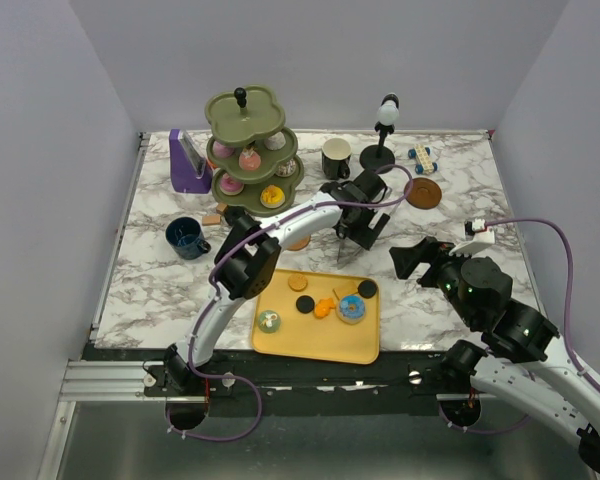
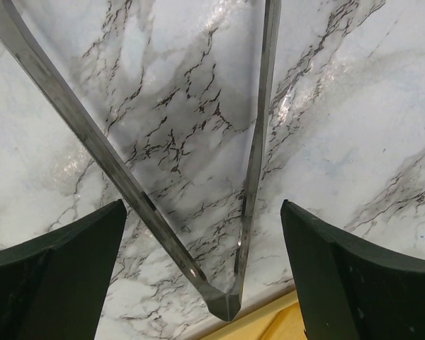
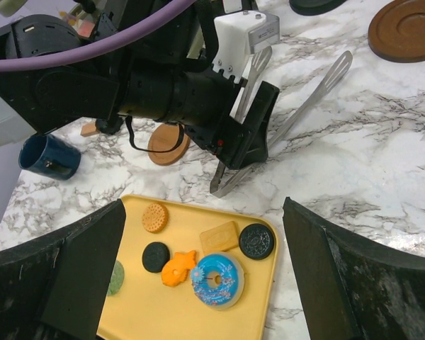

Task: Serve the afternoon tea
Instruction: Pick up the clamp from the center of the board.

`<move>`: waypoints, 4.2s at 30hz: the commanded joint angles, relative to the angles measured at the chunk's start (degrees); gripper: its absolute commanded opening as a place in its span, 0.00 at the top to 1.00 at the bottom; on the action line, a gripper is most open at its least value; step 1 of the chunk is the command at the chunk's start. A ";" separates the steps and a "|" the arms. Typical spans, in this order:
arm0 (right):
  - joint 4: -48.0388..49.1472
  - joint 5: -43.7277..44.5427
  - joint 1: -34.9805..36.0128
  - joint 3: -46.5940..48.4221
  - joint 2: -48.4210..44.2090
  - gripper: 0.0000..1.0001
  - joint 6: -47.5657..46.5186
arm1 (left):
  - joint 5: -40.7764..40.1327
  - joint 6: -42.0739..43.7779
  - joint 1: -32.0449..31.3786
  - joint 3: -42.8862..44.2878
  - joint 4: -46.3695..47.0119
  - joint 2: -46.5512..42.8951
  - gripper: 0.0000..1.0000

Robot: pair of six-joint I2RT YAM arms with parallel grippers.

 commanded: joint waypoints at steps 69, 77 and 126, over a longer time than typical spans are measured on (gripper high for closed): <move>0.67 0.16 0.24 -1.36 -2.24 0.00 0.37 | -9.59 -12.99 -3.36 -10.47 3.47 -0.05 0.02; 0.94 0.10 0.23 -1.51 -2.02 0.00 0.22 | -12.24 -11.49 -4.76 -5.96 0.16 2.85 0.03; 3.40 0.31 0.24 -2.67 -0.65 0.00 2.03 | -13.40 -11.43 -5.78 -41.82 17.93 -45.69 0.40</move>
